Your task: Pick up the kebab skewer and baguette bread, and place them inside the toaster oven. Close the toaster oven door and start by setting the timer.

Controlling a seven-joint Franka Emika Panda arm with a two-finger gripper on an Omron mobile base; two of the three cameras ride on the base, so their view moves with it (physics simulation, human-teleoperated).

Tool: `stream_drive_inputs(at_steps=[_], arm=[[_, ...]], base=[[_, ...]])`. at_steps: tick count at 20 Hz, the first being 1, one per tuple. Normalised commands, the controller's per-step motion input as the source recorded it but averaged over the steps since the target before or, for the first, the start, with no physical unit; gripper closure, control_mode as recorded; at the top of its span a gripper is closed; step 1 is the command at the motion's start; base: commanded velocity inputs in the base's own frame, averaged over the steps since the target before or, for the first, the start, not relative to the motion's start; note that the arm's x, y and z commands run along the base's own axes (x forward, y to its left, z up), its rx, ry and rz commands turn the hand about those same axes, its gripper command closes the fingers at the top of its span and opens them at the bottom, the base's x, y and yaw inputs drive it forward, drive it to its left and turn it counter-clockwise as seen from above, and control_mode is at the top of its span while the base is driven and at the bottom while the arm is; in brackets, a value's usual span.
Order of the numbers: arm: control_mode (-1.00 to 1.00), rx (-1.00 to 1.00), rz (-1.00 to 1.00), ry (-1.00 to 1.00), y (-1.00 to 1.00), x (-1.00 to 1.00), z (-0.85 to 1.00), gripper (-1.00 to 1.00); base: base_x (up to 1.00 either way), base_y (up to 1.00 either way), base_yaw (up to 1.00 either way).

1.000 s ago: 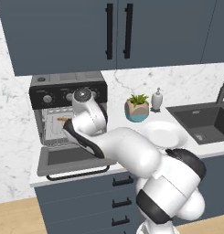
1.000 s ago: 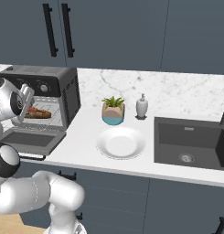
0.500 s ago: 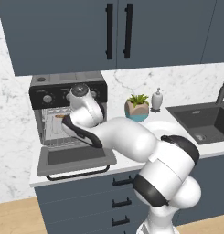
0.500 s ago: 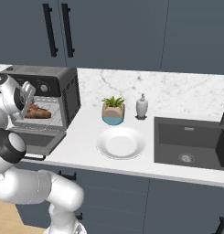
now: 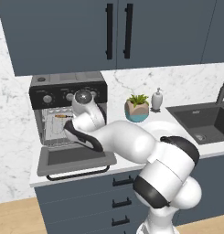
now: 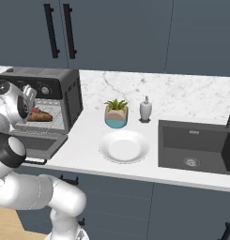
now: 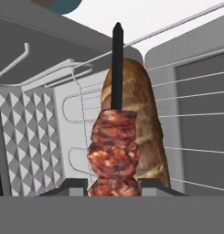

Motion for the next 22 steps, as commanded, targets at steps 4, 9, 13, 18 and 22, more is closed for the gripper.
stream_drive_inputs(at_steps=[4,9,13,18,22], arm=[[-1.0,0.0,0.0,0.06,0.1,0.17,0.0,-1.0],[-1.0,0.0,0.0,0.02,0.0,0.0,0.0,-1.0],[-1.0,0.0,0.0,0.0,0.0,-0.03,0.0,-1.0],[-1.0,0.0,0.0,0.0,0.0,-0.18,0.0,-1.0],[-1.0,0.0,0.0,0.0,-0.03,-0.05,0.08,-1.0]], base=[[0.0,0.0,0.0],[0.0,0.0,0.0],[0.0,0.0,0.0],[0.0,0.0,0.0],[0.0,0.0,0.0]])
